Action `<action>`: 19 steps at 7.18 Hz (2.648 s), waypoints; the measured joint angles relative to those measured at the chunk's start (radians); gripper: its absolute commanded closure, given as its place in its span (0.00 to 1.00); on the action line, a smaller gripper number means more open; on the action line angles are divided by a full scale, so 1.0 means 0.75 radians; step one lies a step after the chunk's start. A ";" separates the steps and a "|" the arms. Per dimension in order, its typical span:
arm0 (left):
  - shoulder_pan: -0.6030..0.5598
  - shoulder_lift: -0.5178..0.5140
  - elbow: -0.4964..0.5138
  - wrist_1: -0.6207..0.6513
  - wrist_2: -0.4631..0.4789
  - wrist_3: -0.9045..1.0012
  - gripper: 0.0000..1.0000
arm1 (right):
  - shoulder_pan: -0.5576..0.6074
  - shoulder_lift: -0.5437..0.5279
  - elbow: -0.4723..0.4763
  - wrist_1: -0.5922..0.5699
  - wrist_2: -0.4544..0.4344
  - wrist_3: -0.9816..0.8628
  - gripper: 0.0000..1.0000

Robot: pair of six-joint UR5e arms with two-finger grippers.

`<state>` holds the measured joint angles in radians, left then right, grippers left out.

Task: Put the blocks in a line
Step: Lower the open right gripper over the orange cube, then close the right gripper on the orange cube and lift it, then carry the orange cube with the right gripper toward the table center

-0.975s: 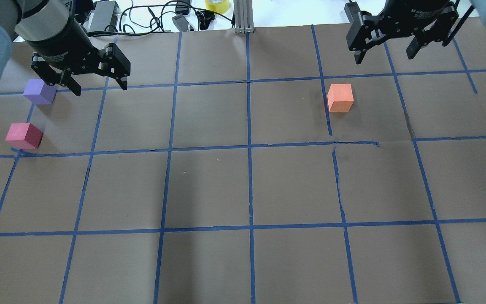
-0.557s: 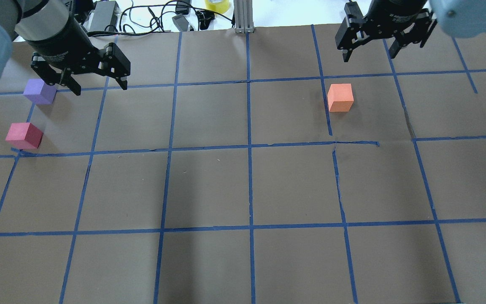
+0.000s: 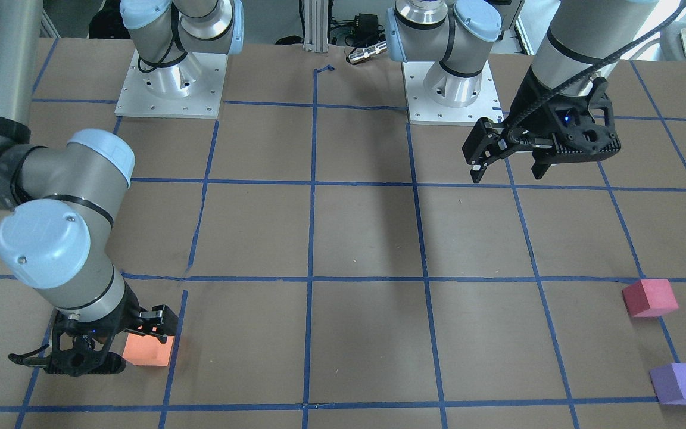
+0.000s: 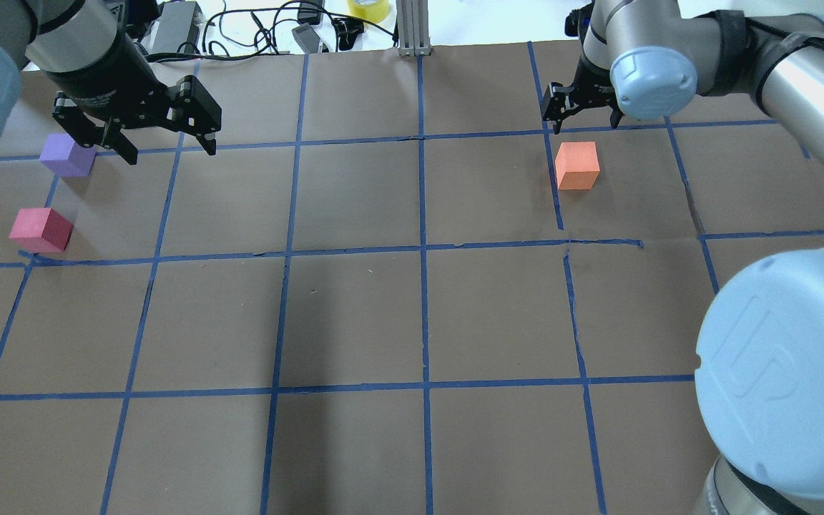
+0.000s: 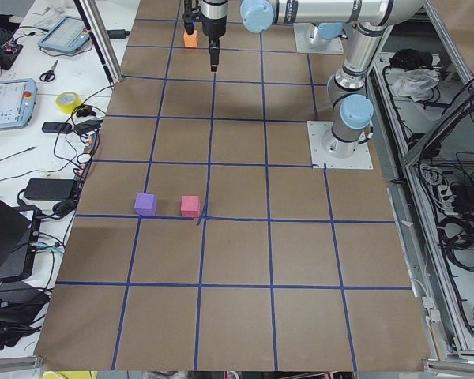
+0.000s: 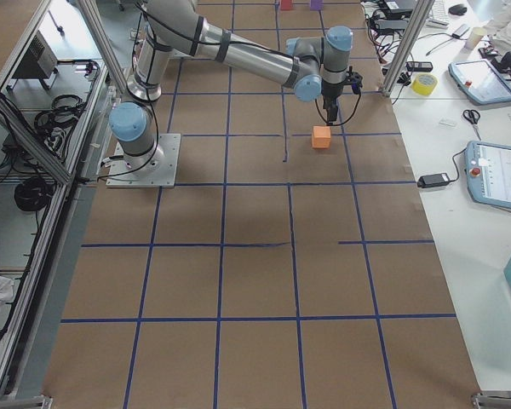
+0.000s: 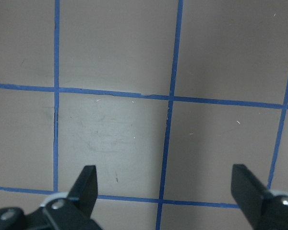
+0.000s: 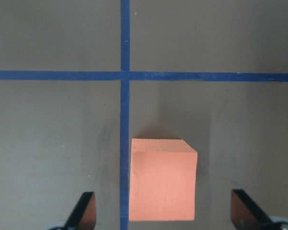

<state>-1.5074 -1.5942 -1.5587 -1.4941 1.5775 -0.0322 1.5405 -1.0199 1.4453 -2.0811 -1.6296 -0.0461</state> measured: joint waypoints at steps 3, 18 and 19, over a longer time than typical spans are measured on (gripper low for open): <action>-0.001 0.002 -0.004 0.000 0.001 0.000 0.00 | -0.004 0.068 0.075 -0.055 -0.001 0.000 0.02; -0.001 0.001 -0.004 0.000 0.001 0.000 0.00 | 0.549 0.137 -0.071 -0.101 0.056 0.571 0.79; -0.001 0.001 -0.004 0.000 0.001 0.000 0.00 | 0.556 0.164 -0.078 -0.112 0.025 0.547 0.79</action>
<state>-1.5079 -1.5937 -1.5616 -1.4941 1.5785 -0.0319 1.9573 -0.8969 1.3866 -2.1650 -1.6105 0.3643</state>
